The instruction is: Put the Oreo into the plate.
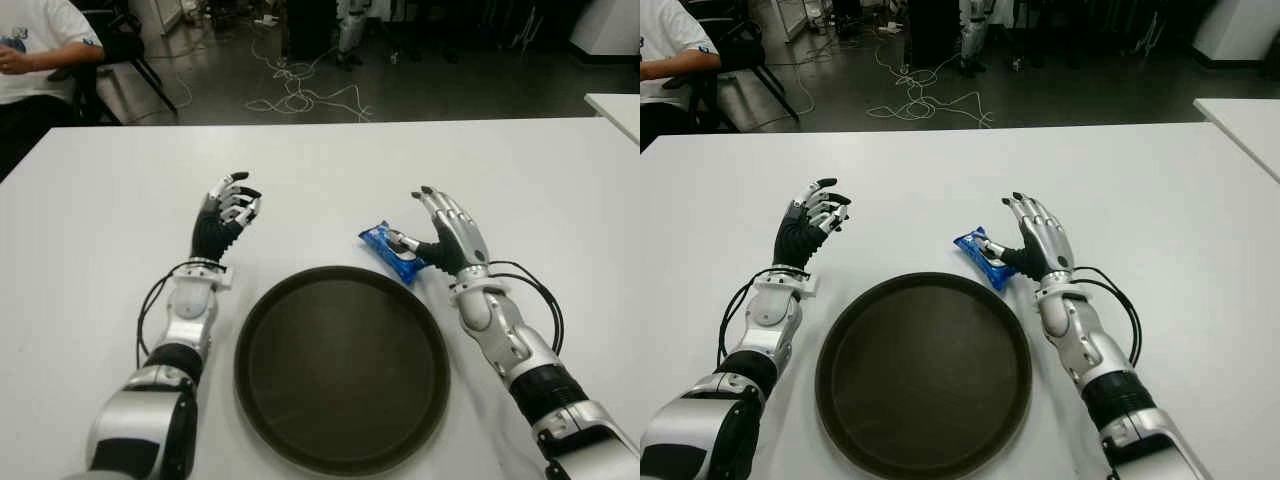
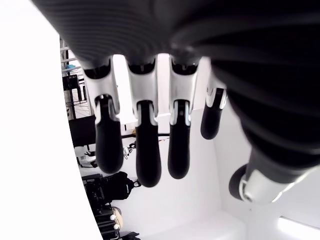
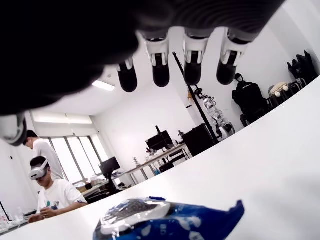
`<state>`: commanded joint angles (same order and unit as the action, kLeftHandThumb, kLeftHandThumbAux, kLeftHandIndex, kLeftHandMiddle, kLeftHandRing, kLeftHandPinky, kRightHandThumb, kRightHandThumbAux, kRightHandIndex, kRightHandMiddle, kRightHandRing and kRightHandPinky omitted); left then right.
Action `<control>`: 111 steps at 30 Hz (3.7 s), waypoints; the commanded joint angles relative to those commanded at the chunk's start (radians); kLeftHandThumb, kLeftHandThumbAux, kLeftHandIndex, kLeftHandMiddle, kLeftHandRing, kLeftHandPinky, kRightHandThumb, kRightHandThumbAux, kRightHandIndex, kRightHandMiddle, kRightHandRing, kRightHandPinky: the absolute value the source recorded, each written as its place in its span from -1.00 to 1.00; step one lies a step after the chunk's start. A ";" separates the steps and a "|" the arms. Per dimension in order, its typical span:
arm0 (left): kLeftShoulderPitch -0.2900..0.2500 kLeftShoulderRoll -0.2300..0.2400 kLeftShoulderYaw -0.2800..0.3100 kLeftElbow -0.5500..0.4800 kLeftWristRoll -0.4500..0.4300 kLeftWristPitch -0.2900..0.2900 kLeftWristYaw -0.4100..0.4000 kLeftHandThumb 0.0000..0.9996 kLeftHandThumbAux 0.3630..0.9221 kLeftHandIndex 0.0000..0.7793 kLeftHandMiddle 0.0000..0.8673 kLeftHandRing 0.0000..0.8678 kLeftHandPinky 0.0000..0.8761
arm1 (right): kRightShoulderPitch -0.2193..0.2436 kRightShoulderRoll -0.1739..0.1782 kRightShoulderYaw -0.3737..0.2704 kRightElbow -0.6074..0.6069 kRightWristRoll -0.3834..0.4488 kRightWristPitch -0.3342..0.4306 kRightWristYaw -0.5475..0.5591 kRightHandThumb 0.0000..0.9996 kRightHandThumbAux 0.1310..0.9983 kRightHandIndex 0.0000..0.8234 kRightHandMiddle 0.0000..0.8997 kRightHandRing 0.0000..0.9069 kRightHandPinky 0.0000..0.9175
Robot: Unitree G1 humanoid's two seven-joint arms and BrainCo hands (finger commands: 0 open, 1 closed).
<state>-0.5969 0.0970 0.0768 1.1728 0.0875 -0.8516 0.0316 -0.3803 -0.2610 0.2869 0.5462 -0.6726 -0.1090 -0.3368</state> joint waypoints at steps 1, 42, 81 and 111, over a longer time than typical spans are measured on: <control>0.000 0.000 -0.001 0.001 0.000 -0.001 0.000 0.05 -0.04 -0.41 -0.03 0.09 0.22 | -0.005 0.000 0.002 0.004 -0.001 0.007 0.004 -0.58 -0.65 -1.00 -1.00 -1.00 -0.97; -0.001 0.013 -0.016 0.000 0.017 -0.010 0.012 -0.12 -0.06 -0.43 -0.03 0.10 0.24 | -0.274 -0.075 0.276 0.036 -0.244 0.212 0.357 -0.66 -0.21 -0.97 -0.85 -0.65 -0.35; 0.008 0.016 -0.021 -0.012 0.018 -0.007 0.011 -0.15 -0.11 -0.46 -0.05 0.11 0.25 | -0.239 -0.049 0.338 -0.040 -0.283 0.301 0.337 -0.68 -0.12 -0.93 -0.81 -0.59 -0.35; 0.019 0.023 -0.027 -0.024 0.021 -0.022 0.011 -0.13 -0.07 -0.43 -0.03 0.11 0.26 | -0.259 0.002 0.339 0.111 -0.252 0.297 0.319 -0.78 -0.09 -0.89 -0.77 -0.63 -0.44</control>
<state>-0.5780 0.1204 0.0499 1.1490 0.1082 -0.8735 0.0430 -0.6390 -0.2588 0.6254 0.6575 -0.9250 0.1881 -0.0177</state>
